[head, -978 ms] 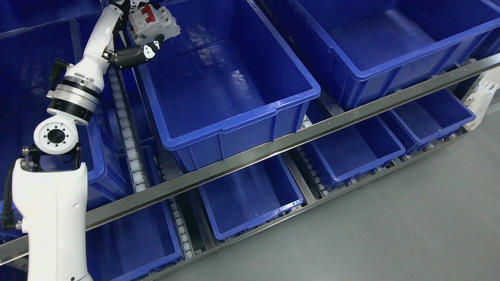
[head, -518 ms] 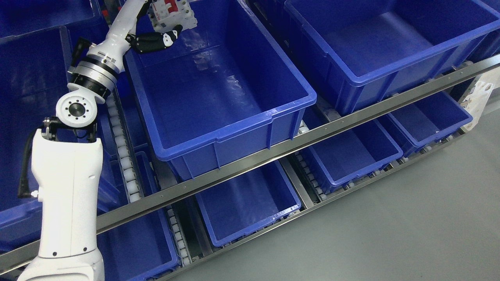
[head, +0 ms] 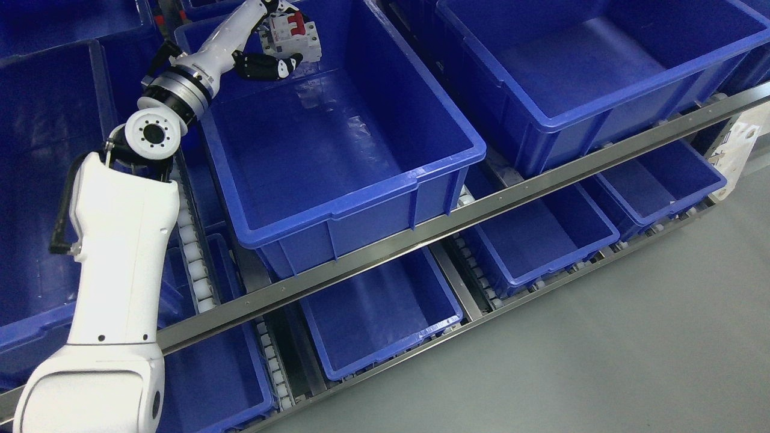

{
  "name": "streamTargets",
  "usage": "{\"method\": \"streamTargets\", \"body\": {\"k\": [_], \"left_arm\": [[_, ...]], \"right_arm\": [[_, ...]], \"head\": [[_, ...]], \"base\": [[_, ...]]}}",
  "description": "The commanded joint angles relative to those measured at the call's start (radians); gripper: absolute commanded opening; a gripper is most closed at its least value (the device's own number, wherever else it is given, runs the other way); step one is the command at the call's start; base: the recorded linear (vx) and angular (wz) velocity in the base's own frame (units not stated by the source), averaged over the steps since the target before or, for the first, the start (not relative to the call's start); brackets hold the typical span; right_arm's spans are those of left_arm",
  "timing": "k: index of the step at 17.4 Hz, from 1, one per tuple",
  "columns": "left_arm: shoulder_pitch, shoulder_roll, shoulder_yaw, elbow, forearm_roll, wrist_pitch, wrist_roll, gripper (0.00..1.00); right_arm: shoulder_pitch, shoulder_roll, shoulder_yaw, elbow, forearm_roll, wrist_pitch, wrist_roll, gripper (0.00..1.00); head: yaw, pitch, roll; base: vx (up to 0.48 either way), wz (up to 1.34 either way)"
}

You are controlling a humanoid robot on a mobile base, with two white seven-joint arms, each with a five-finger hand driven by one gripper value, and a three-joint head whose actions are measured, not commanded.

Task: Place circuit breaker on shelf
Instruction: 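Lower the left hand with the breaker into the upper blue bin, then open the left hand to release the breaker in the bin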

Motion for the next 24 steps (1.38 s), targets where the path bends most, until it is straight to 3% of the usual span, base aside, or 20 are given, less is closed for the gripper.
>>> {"method": "streamTargets", "body": {"k": [1, 5, 15, 20, 24], "left_arm": [[-0.115, -0.066, -0.185, 0.500, -0.041, -0.039, 0.010, 0.20], [-0.137, -0.099, -0.223, 0.660, -0.044, -0.040, 0.060, 0.20], [-0.132, -0.096, -0.191, 0.702, -0.043, -0.037, 0.118, 0.27], [-0.140, -0.097, -0.162, 0.702, -0.043, -0.037, 0.168, 0.55], [-0.176, -0.120, -0.110, 0.697, -0.041, -0.036, 0.211, 0.65]], "right_arm": [[0.000, -0.017, 0.000, 0.000, 0.000, -0.001, 0.000, 1.00], [0.000, -0.017, 0.000, 0.000, 0.000, -0.001, 0.000, 1.00], [0.000, -0.017, 0.000, 0.000, 0.000, -0.001, 0.000, 1.00], [0.000, -0.017, 0.000, 0.000, 0.000, -0.001, 0.000, 1.00], [0.000, -0.017, 0.000, 0.000, 0.000, -0.001, 0.000, 1.00]], "head": [[0.0000, 0.000, 0.000], [0.0000, 0.000, 0.000], [0.0000, 0.000, 0.000], [0.0000, 0.000, 0.000], [0.0000, 0.000, 0.000]], "base": [[0.000, 0.00], [0.000, 0.00], [-0.004, -0.01], [-0.030, -0.05], [-0.070, 0.11]]}}
